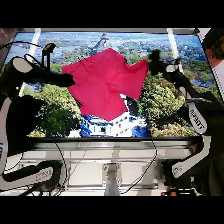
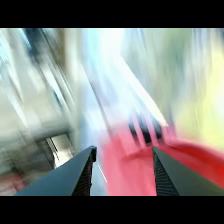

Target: Fold the clothes and pants, and hang the long-sleeved shirts on hangers.

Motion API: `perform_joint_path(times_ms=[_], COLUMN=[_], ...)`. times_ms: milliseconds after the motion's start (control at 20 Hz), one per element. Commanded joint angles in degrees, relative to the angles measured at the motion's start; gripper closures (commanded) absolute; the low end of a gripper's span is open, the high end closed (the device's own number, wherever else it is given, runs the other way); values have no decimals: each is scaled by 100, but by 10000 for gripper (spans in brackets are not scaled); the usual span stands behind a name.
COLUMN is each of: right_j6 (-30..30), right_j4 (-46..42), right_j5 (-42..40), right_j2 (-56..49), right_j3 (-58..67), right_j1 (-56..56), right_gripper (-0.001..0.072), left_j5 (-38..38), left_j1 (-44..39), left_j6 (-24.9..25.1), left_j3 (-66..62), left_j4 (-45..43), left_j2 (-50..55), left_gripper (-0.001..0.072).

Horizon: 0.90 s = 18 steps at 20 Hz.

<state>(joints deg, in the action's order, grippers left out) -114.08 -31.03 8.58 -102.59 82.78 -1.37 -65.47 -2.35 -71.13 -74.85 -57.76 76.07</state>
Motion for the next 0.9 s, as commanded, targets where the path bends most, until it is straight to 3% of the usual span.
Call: perform_joint_path(times_ms=[0,100,250,350,400,450,600,700,750,850], right_j6=[-229,-179,-140,461,949,1250,3056,3703,3908,4363], right_j4=[76,-48,-1082,-1644,-1674,-1655,-1467,-1410,-1311,-713], right_j5=[-815,-330,981,2009,2531,2979,4680,5864,6122,5834], right_j2=[2,2,2,2,4,7,2,13,70,413], right_j3=[44,44,44,44,44,44,33,-225,-581,-1770], right_j1=[520,798,1143,1292,1340,1364,1292,1102,973,756], right_gripper=[299,298,300,326,584,699,705,705,706,706], left_j5=[9,7,7,24,120,258,590,479,402,267], left_j1=[-103,-168,-227,-227,-214,-184,17,234,361,616], left_j6=[4,2,0,2,0,0,-87,-87,-87,-90], left_j3=[9,9,9,9,9,9,9,9,9,9], left_j4=[37,37,37,35,-9,-42,-50,-50,-50,-50], left_j2=[9,52,243,374,393,376,190,33,-42,-184], left_gripper=[685,686,686,686,687,687,687,687,687,688])
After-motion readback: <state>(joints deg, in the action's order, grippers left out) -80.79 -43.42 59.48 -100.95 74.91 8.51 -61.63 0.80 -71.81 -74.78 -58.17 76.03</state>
